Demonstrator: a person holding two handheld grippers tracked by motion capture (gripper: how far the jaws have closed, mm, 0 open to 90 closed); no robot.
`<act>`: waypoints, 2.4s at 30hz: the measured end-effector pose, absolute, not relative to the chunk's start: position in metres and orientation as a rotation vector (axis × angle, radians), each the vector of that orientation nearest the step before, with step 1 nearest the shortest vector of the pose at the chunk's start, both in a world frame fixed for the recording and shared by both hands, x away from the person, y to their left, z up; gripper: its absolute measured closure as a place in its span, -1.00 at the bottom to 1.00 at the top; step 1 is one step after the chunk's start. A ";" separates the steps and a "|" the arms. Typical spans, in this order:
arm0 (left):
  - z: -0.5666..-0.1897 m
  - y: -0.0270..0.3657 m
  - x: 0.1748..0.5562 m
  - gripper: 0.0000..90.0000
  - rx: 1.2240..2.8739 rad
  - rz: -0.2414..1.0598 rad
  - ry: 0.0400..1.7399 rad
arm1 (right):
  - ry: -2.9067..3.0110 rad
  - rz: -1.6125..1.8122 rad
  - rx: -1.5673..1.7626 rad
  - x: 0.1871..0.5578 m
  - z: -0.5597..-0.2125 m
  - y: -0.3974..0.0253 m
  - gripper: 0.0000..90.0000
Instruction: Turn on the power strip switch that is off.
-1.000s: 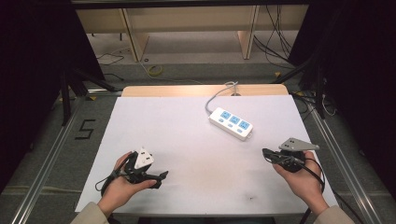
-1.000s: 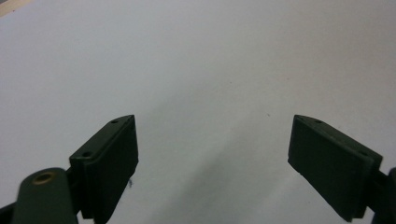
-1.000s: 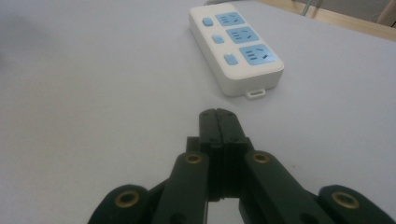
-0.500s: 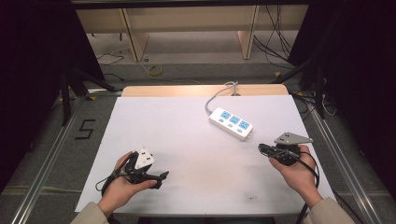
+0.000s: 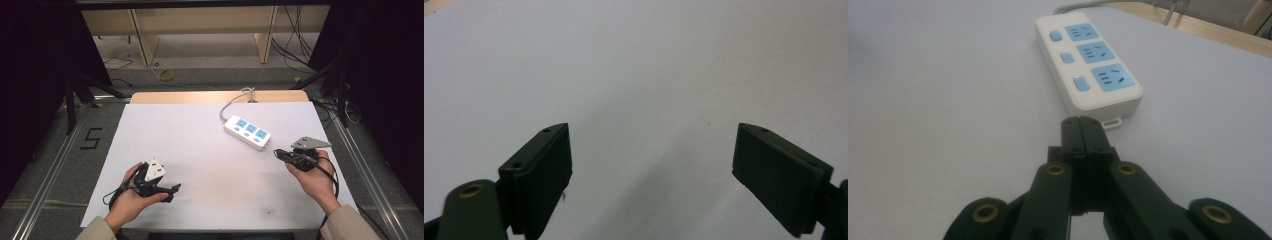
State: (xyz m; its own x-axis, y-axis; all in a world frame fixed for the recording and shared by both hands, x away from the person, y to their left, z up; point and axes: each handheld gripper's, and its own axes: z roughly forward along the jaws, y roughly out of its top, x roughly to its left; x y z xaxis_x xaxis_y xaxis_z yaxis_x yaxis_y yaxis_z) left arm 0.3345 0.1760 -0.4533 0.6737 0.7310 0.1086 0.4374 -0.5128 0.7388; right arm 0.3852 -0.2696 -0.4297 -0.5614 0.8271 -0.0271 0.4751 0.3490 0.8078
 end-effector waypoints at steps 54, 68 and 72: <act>-0.453 0.175 0.334 -0.65 2.185 0.536 0.896 | 2.191 1.057 1.137 0.420 -0.425 -0.253 1.00; -0.453 0.176 0.334 -0.65 2.185 0.536 0.897 | 2.194 1.052 1.135 0.427 -0.423 -0.248 1.00; -0.453 0.176 0.334 -0.65 2.185 0.536 0.896 | 2.197 1.051 1.135 0.429 -0.423 -0.246 1.00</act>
State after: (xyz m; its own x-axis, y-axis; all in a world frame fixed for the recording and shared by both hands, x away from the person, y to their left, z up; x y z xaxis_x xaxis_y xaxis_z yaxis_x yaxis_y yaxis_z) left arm 0.3343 0.1757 -0.4534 0.6742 0.7310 0.1054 0.4392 -0.5115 0.7385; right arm 0.4287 -0.2459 -0.4235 -0.5597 0.8274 -0.0455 0.4837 0.3708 0.7928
